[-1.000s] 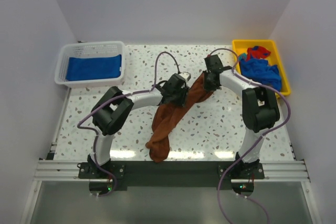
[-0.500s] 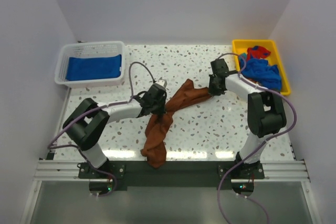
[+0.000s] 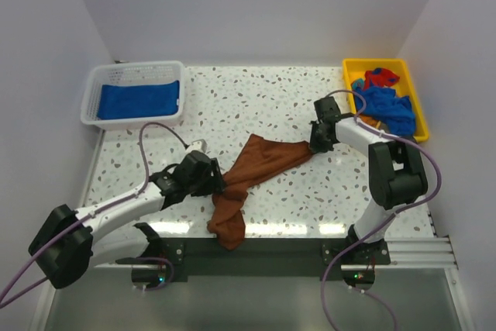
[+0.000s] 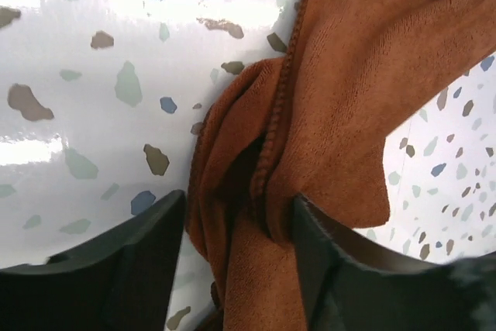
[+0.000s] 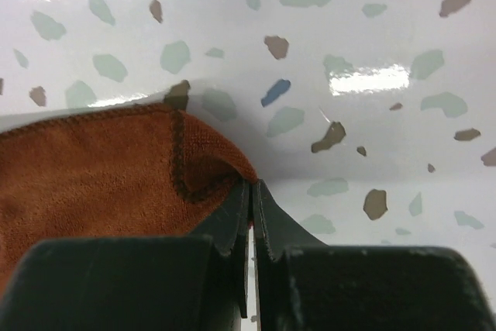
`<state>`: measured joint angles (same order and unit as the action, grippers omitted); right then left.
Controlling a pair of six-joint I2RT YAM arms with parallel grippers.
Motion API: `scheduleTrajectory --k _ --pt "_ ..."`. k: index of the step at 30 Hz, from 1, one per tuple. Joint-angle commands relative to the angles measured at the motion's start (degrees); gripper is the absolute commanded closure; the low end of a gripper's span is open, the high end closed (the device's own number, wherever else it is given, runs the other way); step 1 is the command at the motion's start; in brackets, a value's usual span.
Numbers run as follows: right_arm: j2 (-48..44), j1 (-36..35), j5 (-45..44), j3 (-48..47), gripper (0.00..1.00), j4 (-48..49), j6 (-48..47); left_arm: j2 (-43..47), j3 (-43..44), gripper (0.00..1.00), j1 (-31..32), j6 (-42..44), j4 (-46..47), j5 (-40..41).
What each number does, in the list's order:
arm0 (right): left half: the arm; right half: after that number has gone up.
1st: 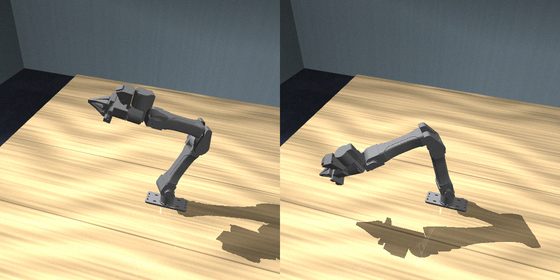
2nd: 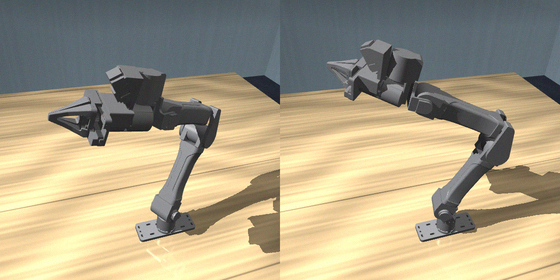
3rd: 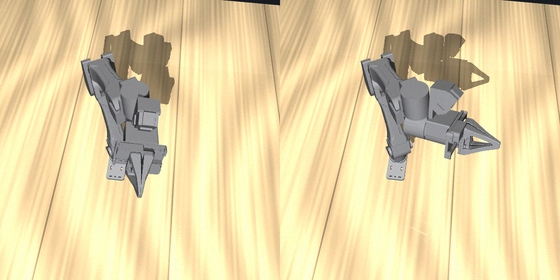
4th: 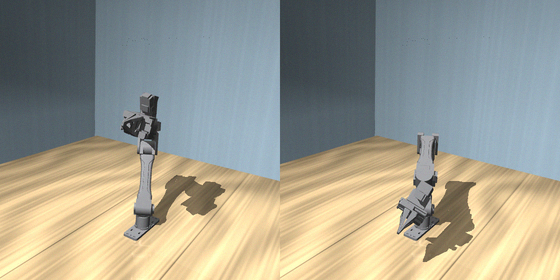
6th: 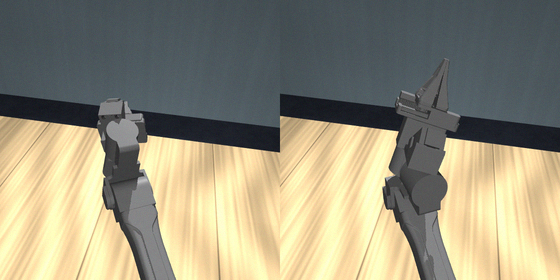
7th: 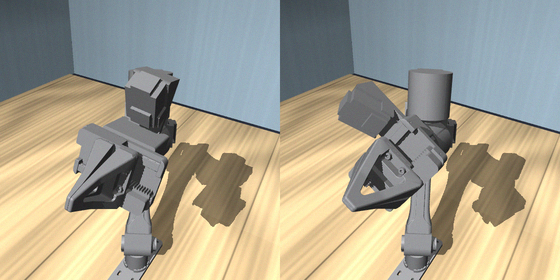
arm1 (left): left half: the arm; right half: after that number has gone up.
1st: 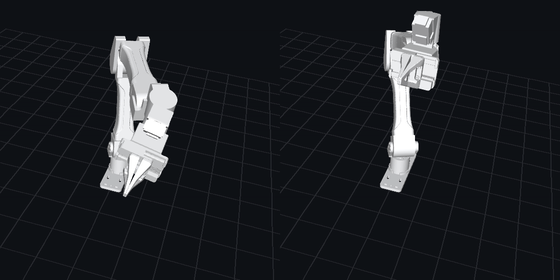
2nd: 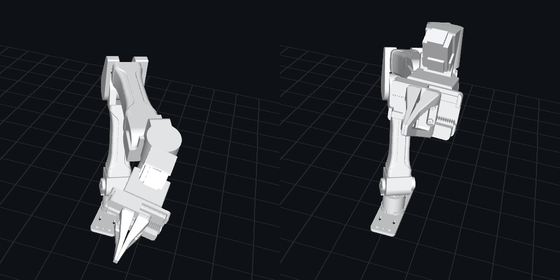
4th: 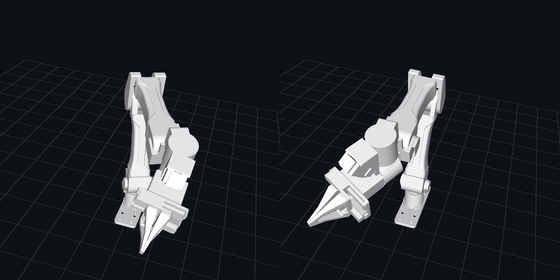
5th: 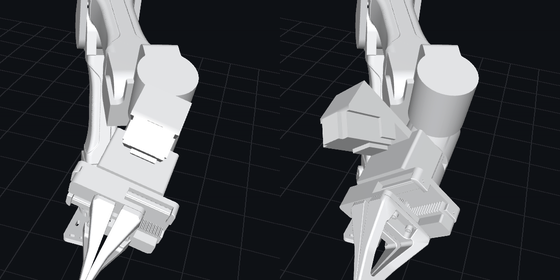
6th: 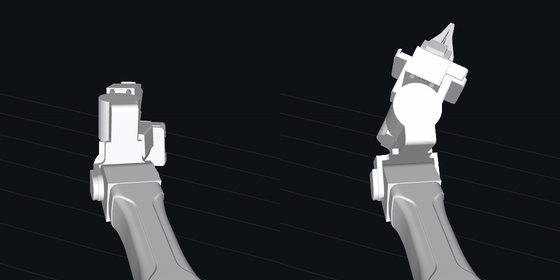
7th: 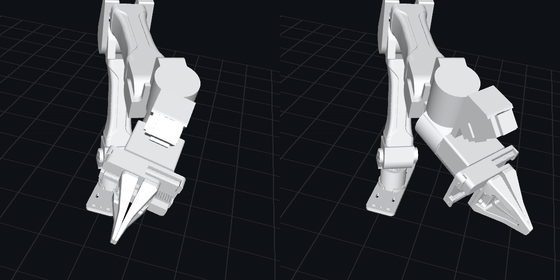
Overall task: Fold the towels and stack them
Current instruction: Flatten out the crumpled towel
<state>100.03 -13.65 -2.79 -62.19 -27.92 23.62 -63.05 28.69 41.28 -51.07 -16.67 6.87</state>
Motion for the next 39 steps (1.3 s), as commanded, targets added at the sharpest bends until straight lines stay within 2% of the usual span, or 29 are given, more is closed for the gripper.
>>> scheduleTrajectory --k 1,3,4,5,8,10,14,17,22,31,39 --pt "-3.35 0.38 -4.24 1.37 1.00 0.50 0.82 -1.97 4.52 0.31 -0.23 2.27 -1.00 4.19" --pt "-2.91 0.47 -5.29 1.29 1.00 0.33 0.73 -5.75 11.17 0.22 -0.49 8.33 -1.09 5.69" --pt "-2.82 0.55 -5.39 1.29 1.00 0.50 0.64 -9.86 13.65 0.22 -0.58 10.70 -0.30 5.78" --pt "-2.82 0.47 -5.65 1.37 1.00 0.59 0.47 -11.99 16.03 0.22 -1.02 15.69 0.49 5.61" --pt "-2.65 0.38 -6.35 1.29 1.00 0.85 0.38 -20.52 27.78 0.22 -2.51 23.87 2.60 4.47" --pt "-2.47 0.47 -6.62 0.94 1.00 0.50 0.03 -27.26 32.29 0.22 -3.65 28.80 3.13 3.59" --pt "-2.73 0.47 -6.62 1.28 1.00 0.76 -0.50 -37.74 44.75 0.26 -4.36 35.40 2.26 3.15" --pt "-3.00 0.47 -6.09 1.29 1.00 1.20 -0.59 -44.52 50.39 0.27 -4.36 38.58 0.58 1.13" --pt "-2.91 0.38 -5.30 0.93 1.00 1.38 -0.77 -51.28 54.28 0.33 -4.27 40.70 0.06 0.16" --pt "-2.65 0.55 -4.60 1.11 1.00 2.26 -1.21 -56.92 56.83 0.40 -4.01 40.52 2.60 2.00" --pt "-2.65 0.47 -4.42 1.55 1.00 2.52 -1.29 -59.56 58.41 0.42 -3.57 39.56 4.45 5.16"
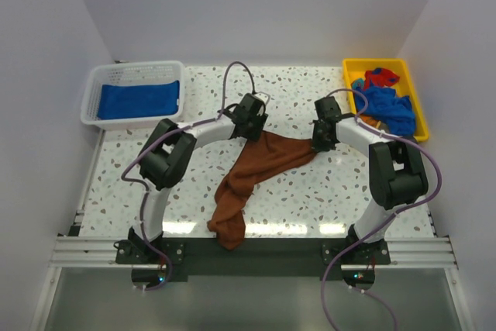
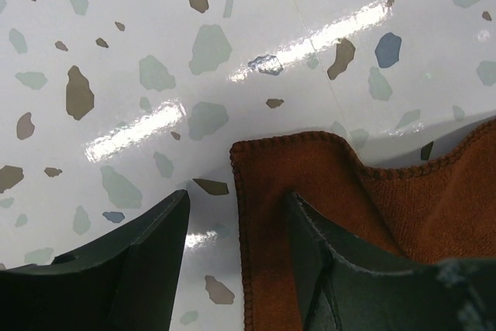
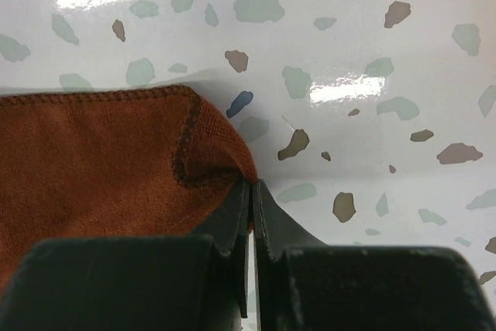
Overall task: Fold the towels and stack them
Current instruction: Flatten out the crumpled towel
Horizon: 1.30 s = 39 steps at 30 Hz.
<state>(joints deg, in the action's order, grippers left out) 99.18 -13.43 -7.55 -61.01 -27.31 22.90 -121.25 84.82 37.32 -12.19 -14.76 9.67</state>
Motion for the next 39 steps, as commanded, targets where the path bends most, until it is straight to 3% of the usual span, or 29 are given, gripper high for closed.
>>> scheduleTrajectory --k 1,7,13,21,27,31,39 --pt "-1.88 0.25 0.26 0.46 1.00 1.91 -0.66 -1.53 2.46 0.43 0.38 0.24 2.81 2.63" --pt "-2.06 0.25 -0.97 0.63 0.99 1.38 -0.48 -3.55 3.51 0.46 0.38 -0.56 2.99 2.37" --pt "-2.41 0.25 -5.45 -1.21 0.67 -1.07 -0.13 -3.73 1.06 0.50 0.38 -0.91 2.11 3.07" --pt "-1.44 0.34 -1.07 -4.29 0.62 -0.03 -2.15 -1.27 -1.23 0.51 0.03 -1.17 0.79 5.53" --pt "-0.31 -0.10 4.47 -7.89 0.49 0.51 -4.17 -0.48 -1.41 0.51 -0.41 -1.09 -0.79 6.85" --pt "2.42 -2.56 -0.43 -11.31 0.38 -1.69 -5.58 0.40 -2.55 0.51 -0.93 -1.26 -0.88 7.47" --pt "9.19 -2.83 -6.68 -14.57 0.43 -4.68 -4.96 1.72 -5.00 0.51 -2.34 -3.11 -1.41 7.99"
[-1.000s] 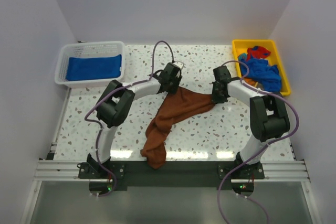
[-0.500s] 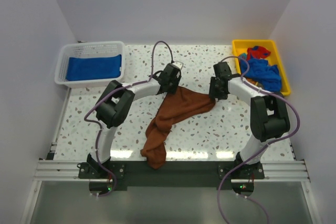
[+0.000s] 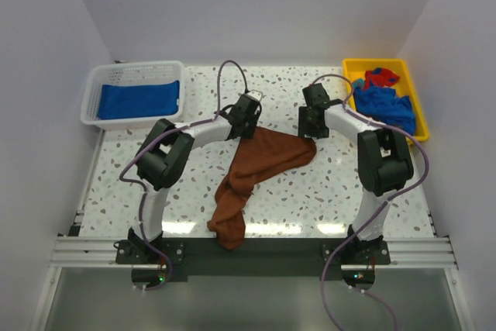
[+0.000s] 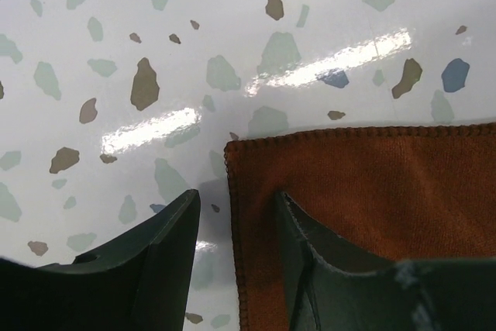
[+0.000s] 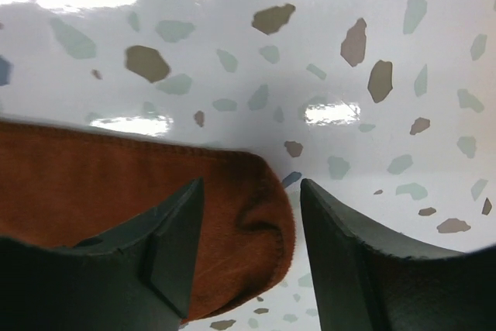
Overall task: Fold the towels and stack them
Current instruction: Flatten out the crumpled towel
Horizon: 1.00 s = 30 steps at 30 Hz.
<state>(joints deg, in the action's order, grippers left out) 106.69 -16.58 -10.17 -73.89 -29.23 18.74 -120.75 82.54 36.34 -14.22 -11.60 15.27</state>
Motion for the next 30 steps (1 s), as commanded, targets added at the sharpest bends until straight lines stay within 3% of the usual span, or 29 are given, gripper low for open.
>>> scheduleTrajectory --k 1,11,18,21,26,30 --pt "1.85 0.32 -4.50 -1.79 0.45 -3.02 -0.90 1.39 -3.17 0.51 -1.62 -1.25 -4.49 2.57" --pt "0.97 1.55 -6.00 0.50 0.62 -2.76 -1.87 1.83 -4.41 0.52 -2.59 -1.51 -4.75 2.84" --pt "1.58 2.78 -2.14 -0.47 0.89 -2.06 -3.10 2.01 -4.15 0.52 -3.03 -1.60 -4.75 2.31" --pt "1.94 2.78 -0.03 -0.82 1.00 -1.53 -4.15 2.36 -3.62 0.47 -3.03 -1.78 -4.49 1.17" --pt "2.73 2.87 3.05 -1.08 1.00 -0.74 -6.17 4.38 -2.74 0.33 -3.03 -1.52 -2.91 -2.34" --pt "2.99 2.78 4.02 -0.91 1.00 -0.21 -6.79 5.35 -2.21 0.29 -3.29 -1.16 -0.10 -3.66"
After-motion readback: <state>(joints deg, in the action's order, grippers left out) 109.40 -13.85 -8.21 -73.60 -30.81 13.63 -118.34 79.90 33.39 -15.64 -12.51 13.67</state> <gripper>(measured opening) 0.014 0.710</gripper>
